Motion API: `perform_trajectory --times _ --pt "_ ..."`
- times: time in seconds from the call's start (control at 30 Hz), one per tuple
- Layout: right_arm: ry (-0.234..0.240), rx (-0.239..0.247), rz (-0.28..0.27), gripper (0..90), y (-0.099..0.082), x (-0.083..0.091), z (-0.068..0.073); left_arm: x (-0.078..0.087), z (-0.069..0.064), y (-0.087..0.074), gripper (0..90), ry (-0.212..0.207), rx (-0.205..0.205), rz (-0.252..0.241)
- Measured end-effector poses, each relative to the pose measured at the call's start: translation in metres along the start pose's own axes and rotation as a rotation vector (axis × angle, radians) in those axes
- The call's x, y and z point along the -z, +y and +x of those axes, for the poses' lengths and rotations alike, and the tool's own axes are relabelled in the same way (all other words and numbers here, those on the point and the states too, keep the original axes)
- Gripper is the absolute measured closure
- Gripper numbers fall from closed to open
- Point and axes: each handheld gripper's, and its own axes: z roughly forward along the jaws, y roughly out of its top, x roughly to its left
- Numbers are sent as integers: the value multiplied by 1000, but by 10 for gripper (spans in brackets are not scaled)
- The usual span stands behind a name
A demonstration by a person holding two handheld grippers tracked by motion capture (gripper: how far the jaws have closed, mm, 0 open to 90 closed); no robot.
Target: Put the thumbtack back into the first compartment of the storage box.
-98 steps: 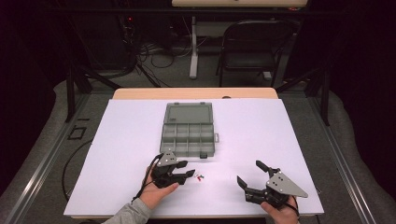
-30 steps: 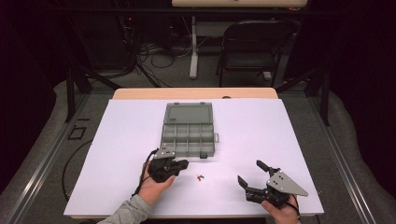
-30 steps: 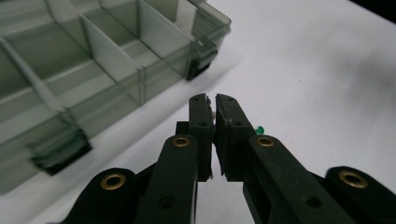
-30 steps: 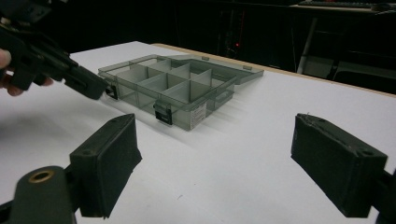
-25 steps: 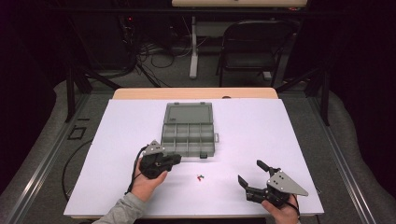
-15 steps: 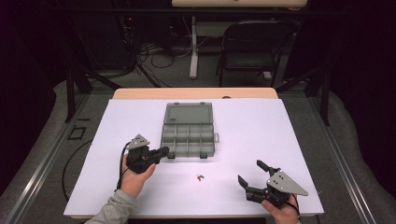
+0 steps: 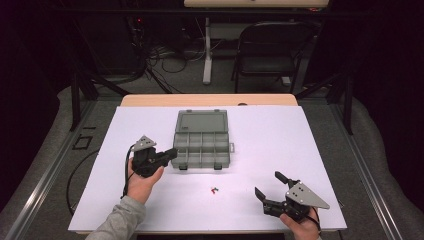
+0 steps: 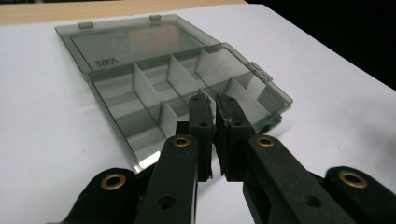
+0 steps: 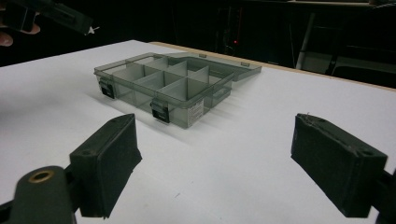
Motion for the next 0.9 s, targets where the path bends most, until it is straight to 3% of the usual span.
perform_trajectory --times 0.23,0.37,0.9 --pt "-2 -2 2 145 0 0 0 -15 15 29 854 43 14 31" --pt "-2 -4 3 145 0 0 -1 -34 27 40 854 81 12 85" --pt "3 -5 10 145 -1 -1 -1 -83 46 37 854 145 48 210"
